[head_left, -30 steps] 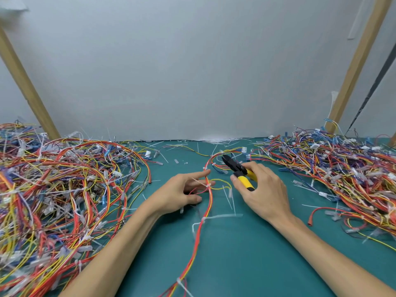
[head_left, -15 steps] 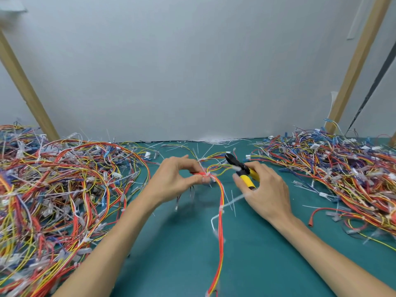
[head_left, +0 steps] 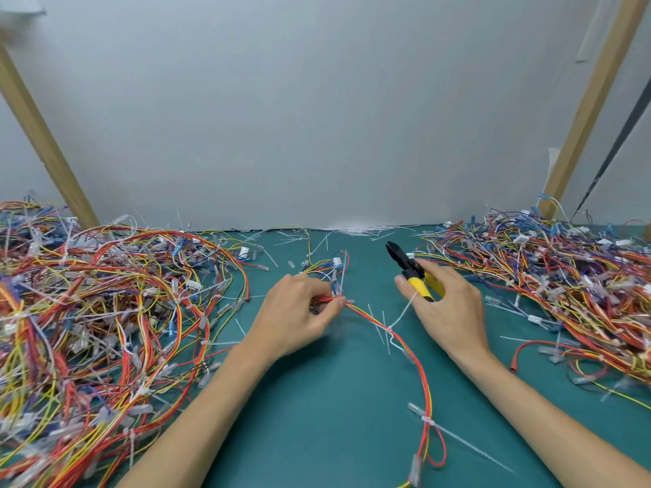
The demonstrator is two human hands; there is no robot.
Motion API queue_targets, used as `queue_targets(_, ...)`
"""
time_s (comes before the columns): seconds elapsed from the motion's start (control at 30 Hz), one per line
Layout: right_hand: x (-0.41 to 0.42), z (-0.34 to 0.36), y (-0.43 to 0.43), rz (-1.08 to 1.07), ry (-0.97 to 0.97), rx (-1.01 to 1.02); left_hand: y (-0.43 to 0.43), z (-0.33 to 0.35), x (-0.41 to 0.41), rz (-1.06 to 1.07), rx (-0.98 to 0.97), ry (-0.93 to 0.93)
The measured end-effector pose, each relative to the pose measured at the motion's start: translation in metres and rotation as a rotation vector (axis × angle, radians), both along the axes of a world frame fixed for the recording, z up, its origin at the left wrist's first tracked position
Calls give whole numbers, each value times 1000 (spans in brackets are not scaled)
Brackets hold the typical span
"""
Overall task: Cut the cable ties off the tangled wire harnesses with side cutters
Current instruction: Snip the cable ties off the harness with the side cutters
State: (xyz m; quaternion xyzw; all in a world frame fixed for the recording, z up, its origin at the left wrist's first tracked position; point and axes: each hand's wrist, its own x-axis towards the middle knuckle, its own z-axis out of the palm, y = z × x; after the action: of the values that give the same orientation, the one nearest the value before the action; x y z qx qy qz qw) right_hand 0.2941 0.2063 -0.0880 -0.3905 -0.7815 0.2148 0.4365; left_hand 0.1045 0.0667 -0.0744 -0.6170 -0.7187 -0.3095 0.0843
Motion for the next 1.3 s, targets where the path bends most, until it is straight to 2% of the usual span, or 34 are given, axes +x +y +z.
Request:
queue_targets(0.23, 2, 4, -1, 106, 331, -161, 2, -21, -3, 0, 72, -44)
queue_targets(0.37, -1, 7, -7, 202, 441, -290, 1, -16, -3, 10, 136, -239)
queue_targets(0.47, -2, 8, -9, 273, 420, -328, 1, -15, -6, 17, 190, -513)
queue_targets(0.53, -2, 8, -10, 300, 398, -315, 2, -15, -10, 28, 211, -607)
queue_targets(0.7, 0, 7, -10, 333, 356, -273, 3, -16, -12, 50, 117, -659)
queue_targets(0.83, 0, 4, -8, 324, 324, -235, 6, -23, -11, 81, 74, -459)
queue_targets(0.93, -3, 2, -8, 284, 232, -149, 6, -25, -11, 48, 86, -424)
queue_targets(1.13, -3, -1, -13, 246, 80, 34, 5, -23, -12, 23, 54, -530)
queue_targets(1.3, -2, 1, -16, 306, 112, 35, 5, -20, -12, 51, 60, -755)
